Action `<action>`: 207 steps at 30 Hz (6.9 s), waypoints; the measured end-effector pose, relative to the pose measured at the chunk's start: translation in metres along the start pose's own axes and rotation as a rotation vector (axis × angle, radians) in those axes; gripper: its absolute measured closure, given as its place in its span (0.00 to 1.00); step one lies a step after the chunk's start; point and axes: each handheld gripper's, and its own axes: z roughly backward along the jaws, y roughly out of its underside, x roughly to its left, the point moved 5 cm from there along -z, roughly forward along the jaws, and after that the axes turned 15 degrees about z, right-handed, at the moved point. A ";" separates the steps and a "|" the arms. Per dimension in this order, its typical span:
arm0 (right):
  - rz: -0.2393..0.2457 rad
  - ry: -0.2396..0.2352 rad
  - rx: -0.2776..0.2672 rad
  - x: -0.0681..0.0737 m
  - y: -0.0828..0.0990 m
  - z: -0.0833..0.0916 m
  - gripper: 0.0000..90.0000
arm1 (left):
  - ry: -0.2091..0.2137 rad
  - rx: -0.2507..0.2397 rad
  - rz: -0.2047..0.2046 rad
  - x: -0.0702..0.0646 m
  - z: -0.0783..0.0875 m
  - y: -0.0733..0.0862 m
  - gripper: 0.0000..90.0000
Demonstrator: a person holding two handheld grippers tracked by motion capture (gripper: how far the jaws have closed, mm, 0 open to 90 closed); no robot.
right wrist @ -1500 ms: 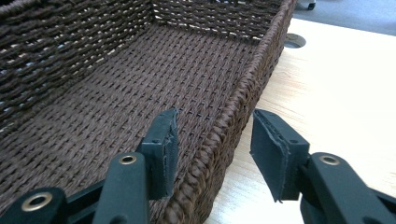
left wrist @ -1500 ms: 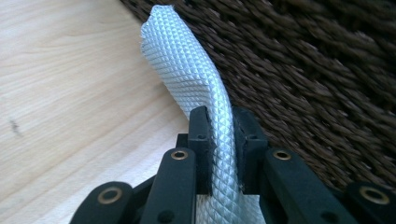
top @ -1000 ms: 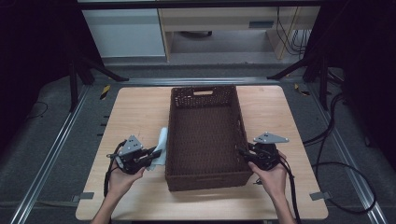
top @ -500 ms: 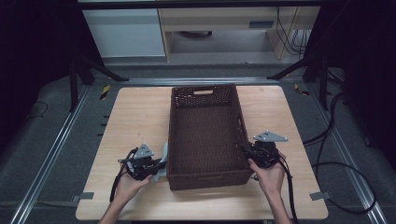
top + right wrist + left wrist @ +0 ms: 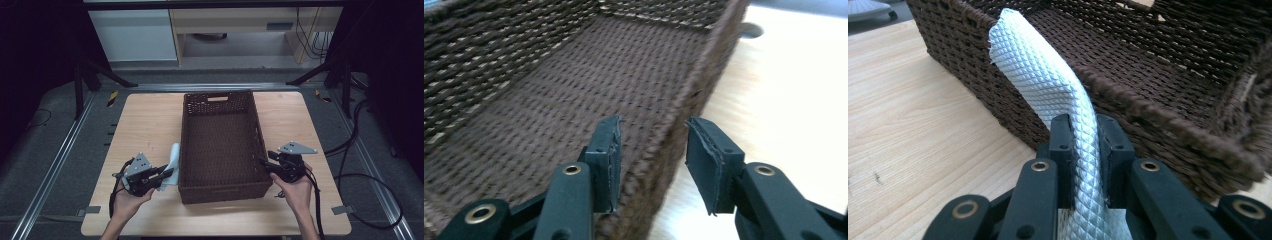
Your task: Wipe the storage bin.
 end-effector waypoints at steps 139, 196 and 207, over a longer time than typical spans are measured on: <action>-0.147 0.308 0.054 -0.077 0.081 0.020 0.22 | -0.206 0.079 0.076 0.040 0.021 0.026 0.87; -0.037 0.075 -0.093 -0.025 0.004 0.017 0.50 | -0.289 -0.055 0.244 0.068 0.028 0.007 0.43; -0.033 0.069 -0.042 -0.025 0.009 0.003 0.55 | -0.230 -0.044 0.195 0.043 0.009 -0.006 0.44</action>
